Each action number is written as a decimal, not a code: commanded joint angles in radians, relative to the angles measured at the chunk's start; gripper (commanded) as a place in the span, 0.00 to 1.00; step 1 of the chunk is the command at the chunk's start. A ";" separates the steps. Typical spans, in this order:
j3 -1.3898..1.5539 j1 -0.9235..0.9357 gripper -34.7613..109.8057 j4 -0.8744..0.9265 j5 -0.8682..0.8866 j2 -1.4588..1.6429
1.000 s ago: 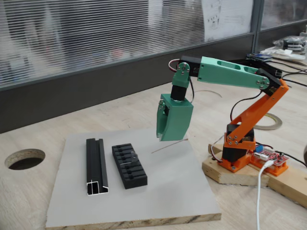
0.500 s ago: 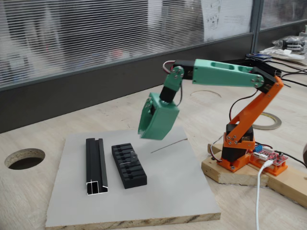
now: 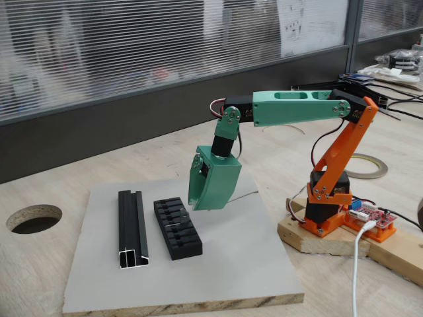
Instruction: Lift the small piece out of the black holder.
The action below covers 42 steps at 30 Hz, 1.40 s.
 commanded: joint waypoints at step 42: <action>-0.189 -0.025 0.52 0.005 0.014 -0.193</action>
